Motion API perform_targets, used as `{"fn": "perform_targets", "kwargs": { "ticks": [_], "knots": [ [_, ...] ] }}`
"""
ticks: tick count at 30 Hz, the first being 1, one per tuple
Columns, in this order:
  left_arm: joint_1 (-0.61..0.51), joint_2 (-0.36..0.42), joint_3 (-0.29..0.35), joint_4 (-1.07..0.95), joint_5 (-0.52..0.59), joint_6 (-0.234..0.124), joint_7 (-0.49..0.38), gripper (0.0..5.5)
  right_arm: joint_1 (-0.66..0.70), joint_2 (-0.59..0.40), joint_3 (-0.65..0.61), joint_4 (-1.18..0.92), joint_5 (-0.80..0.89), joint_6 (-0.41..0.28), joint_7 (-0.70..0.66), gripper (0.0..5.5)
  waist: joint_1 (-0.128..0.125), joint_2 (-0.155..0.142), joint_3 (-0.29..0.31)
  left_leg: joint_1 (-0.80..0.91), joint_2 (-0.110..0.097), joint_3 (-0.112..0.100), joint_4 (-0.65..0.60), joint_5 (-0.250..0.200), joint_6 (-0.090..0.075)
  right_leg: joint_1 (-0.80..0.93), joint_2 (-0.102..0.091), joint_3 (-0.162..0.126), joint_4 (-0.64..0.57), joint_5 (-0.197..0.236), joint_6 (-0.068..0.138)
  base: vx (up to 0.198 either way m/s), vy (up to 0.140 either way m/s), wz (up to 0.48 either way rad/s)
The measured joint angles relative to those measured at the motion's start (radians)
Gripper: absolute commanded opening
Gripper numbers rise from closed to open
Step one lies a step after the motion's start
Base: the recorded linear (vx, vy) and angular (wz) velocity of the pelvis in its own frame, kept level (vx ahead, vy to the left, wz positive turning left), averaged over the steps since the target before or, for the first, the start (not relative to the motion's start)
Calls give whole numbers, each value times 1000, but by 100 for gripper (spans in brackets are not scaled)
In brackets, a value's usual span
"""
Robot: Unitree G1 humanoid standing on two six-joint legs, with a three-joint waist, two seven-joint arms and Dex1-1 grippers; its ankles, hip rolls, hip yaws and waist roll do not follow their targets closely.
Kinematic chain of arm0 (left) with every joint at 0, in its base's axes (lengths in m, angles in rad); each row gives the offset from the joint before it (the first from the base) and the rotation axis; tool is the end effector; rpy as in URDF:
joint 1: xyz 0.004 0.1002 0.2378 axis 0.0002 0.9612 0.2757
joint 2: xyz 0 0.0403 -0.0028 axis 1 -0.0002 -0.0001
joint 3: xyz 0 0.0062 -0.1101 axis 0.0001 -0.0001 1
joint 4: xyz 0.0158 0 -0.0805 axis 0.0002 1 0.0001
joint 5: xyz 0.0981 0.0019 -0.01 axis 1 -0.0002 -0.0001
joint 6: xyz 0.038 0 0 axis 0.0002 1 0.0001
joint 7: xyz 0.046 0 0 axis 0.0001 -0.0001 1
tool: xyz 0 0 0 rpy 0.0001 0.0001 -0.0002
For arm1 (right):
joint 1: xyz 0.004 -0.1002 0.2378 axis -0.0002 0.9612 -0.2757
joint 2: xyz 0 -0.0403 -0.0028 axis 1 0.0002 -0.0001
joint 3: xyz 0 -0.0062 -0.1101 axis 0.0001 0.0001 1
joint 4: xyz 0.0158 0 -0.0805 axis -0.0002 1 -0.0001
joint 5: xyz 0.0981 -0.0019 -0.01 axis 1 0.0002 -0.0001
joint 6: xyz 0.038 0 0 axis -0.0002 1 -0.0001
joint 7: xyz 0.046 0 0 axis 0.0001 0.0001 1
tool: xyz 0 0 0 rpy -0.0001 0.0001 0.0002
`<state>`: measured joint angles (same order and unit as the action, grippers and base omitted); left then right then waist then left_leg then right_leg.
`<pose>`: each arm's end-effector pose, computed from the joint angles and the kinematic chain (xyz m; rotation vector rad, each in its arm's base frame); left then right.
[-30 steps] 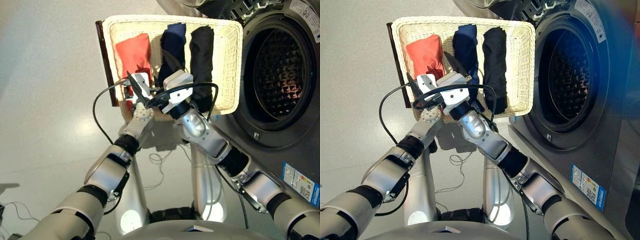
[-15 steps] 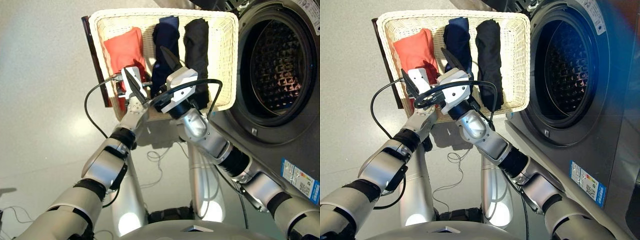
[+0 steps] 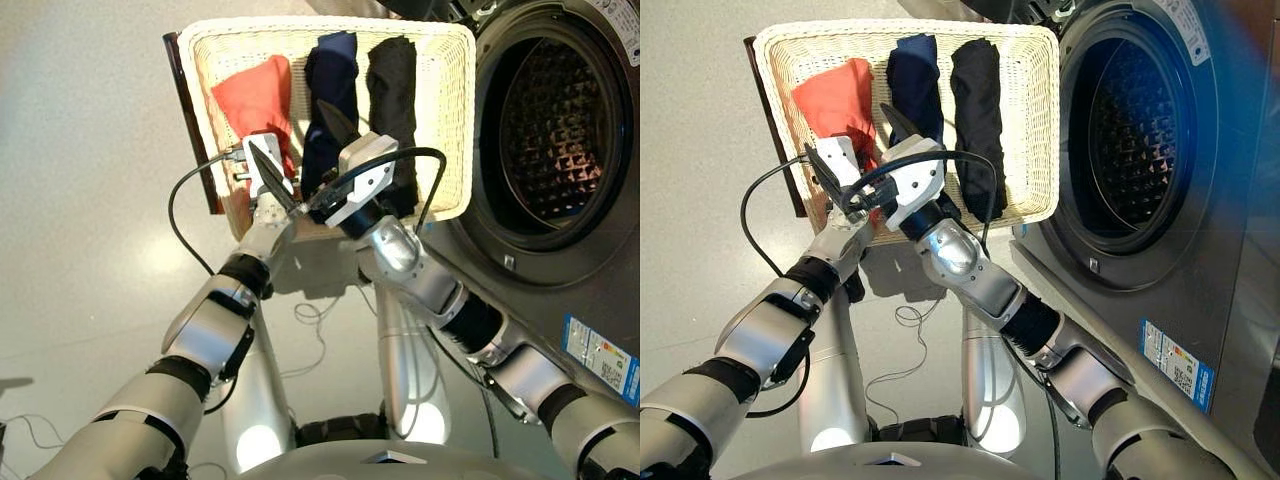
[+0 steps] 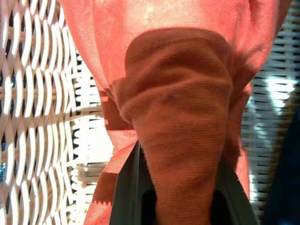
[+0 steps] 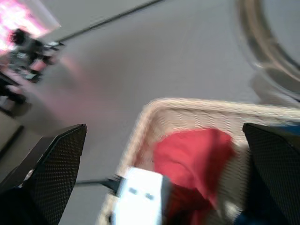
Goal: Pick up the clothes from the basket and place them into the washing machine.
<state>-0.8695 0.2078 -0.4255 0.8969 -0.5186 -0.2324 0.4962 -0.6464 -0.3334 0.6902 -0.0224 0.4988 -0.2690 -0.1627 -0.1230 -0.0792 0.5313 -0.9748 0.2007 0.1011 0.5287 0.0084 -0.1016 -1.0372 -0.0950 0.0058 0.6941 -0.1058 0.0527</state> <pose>0.3428 0.1111 0.1061 -0.0110 -0.0942 0.1990 0.2524 -0.0574 0.1528 0.0980 -0.5686 0.6883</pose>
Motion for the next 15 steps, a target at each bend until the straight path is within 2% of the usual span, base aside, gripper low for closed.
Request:
{"fn": "perform_targets", "kwargs": {
  "ticks": [3, 5, 6, 8, 11, 15],
  "knots": [
    [61, 34, 4, -128, 1, 0, 2, 0, 58, -49, -51, -1, -2, 3, -5, 550, -2, -8, 0, 4, 2, 7, 1, -6, 2, 5, 2, 2, -3, -6, 10, -21, -11, -12],
    [123, 60, 12, -235, 12, -2, 5, 0, 107, -79, -105, -4, -2, 3, -13, 550, -2, -13, 0, 20, 0, 8, -6, -3, 1, 16, 0, 2, -6, 0, 3, -66, -29, -29],
    [155, 69, 12, -295, 33, -16, 10, 0, 122, -81, -135, -15, -2, 0, -20, 550, -3, -13, 0, 27, -1, 9, -13, -3, 2, 22, 0, 3, -12, 1, 3, 0, 0, 0],
    [211, 93, 21, -371, 99, -21, 15, 0, 133, -96, -179, -16, -1, 0, -24, 550, -1, -13, 0, 43, -3, 11, -38, -2, 5, 36, -1, 1, -25, 2, 3, 25, -5, 3],
    [304, 113, 42, -486, 190, -27, 20, 0, 139, -107, -203, -22, 19, -2, -21, 550, 9, -14, 0, 88, -10, 16, -96, 24, 2, 68, -3, -1, -64, 12, 1, 55, -2, 22],
    [422, 165, 43, -630, 249, -27, -11, 0, 147, -141, -202, -30, 60, 0, -3, 550, 24, -14, 0, 187, -16, 20, -198, 56, -8, 155, -6, -10, -125, 22, 0, 69, -3, 33]
  ]
}}
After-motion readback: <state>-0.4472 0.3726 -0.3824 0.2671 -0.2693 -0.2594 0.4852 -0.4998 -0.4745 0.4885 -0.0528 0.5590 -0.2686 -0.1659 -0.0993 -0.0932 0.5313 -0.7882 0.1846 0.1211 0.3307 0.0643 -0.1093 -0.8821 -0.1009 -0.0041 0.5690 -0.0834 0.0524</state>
